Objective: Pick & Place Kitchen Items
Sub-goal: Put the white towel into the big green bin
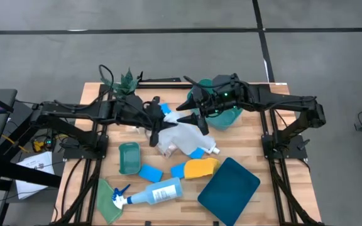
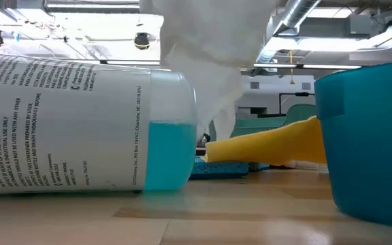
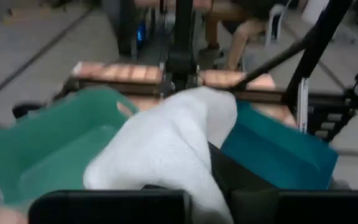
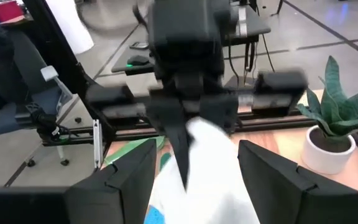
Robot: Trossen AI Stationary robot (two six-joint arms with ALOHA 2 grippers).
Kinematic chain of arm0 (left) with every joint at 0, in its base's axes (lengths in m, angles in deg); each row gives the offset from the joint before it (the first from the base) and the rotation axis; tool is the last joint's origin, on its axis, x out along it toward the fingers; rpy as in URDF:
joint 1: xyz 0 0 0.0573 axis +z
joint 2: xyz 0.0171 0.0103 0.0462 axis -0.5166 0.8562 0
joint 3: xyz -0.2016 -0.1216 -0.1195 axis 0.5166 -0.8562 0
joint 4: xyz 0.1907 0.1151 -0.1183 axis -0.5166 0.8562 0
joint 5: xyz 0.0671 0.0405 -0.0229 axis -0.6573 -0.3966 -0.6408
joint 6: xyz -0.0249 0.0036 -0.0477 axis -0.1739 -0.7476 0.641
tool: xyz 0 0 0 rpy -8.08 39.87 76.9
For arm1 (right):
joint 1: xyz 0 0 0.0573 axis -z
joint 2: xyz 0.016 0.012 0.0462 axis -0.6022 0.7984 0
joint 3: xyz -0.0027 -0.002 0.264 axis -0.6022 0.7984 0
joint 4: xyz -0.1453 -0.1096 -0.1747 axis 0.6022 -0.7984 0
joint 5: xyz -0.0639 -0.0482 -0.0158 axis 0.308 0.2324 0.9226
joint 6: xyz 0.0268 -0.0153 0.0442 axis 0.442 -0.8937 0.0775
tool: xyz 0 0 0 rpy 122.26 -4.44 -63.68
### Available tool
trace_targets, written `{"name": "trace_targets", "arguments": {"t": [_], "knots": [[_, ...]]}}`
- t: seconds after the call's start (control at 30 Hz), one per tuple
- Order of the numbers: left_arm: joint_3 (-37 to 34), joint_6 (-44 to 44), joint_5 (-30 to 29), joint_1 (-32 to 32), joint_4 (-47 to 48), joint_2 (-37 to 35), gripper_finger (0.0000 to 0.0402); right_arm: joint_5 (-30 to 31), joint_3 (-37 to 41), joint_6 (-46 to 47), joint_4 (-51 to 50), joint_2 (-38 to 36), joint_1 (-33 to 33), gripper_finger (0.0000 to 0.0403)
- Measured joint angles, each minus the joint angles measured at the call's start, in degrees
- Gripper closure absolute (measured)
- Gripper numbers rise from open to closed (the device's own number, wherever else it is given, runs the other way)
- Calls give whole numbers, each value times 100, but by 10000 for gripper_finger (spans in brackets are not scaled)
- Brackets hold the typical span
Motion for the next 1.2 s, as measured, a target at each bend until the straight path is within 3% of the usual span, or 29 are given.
{"name": "trace_targets", "arguments": {"t": [0.63,1.2], "knots": [[-1,-334,-218,1,-1929,-354,399,-26,2,-52,24,10,-42,184],[3,-306,-235,0,-2220,-231,399,-155,7,124,506,8,-80,190]]}}
